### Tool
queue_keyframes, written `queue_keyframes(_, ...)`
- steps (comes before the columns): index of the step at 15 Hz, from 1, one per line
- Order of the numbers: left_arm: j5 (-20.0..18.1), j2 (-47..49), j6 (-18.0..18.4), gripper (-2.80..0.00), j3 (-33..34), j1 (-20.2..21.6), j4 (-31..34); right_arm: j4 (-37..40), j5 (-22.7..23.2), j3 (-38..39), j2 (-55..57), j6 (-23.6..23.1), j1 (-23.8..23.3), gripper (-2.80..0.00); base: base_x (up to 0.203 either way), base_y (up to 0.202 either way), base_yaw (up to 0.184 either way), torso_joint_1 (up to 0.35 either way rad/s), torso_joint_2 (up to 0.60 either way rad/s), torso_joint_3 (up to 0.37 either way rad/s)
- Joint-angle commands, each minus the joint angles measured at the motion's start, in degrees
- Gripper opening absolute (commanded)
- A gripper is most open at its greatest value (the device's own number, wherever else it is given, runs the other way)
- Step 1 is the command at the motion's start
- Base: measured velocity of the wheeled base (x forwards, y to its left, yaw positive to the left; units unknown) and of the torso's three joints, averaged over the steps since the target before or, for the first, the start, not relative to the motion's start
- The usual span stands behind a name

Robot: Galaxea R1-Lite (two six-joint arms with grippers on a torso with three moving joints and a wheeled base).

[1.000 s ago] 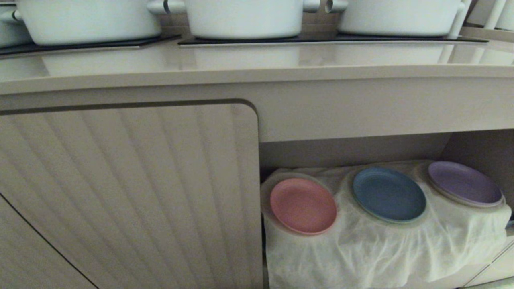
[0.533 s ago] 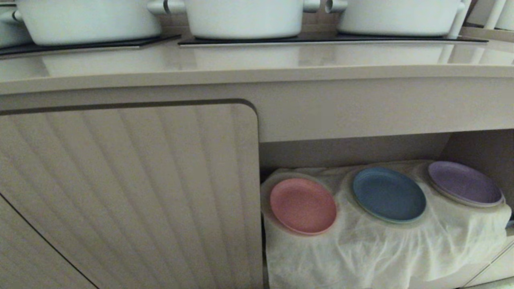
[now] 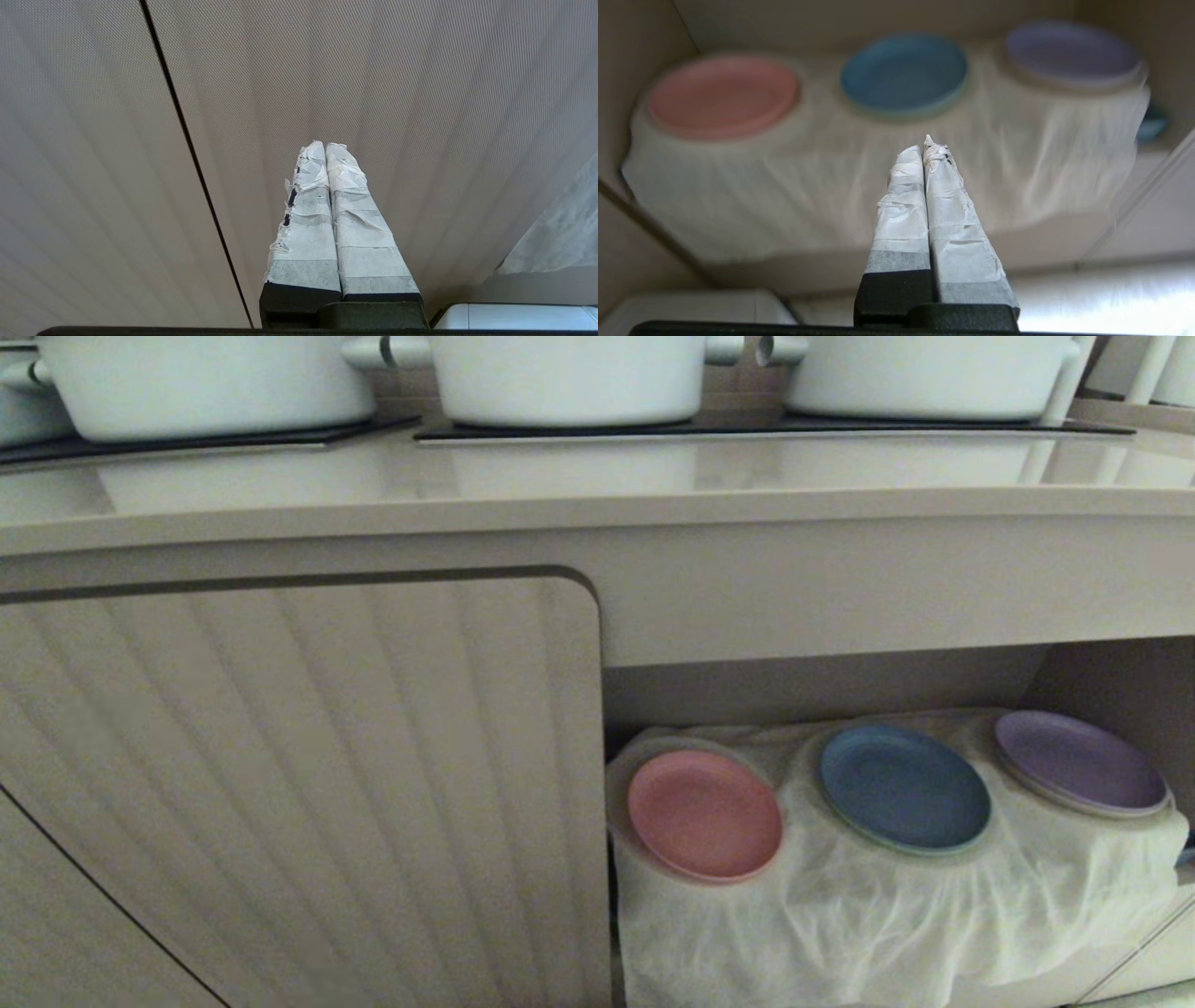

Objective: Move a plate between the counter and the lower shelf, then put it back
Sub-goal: Pick up the plate in the cupboard

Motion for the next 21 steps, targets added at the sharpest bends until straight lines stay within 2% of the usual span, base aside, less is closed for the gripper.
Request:
queue_keyframes(1, 0.0, -0.02, 0.0, -2.8, 0.0, 0.0, -0.01, -0.13, 0.08, 0.09, -2.97, -0.11, -0.01, -2.8, 0.0, 0.0, 0.0, 0.0, 0.0, 0.0)
queue_keyframes(21, 0.0, -0.02, -0.01, -2.8, 0.0, 0.0, -0.01, -0.13, 0.43, 0.16, -2.97, -0.19, -0.01, -2.8, 0.0, 0.0, 0.0, 0.0, 0.0, 0.0)
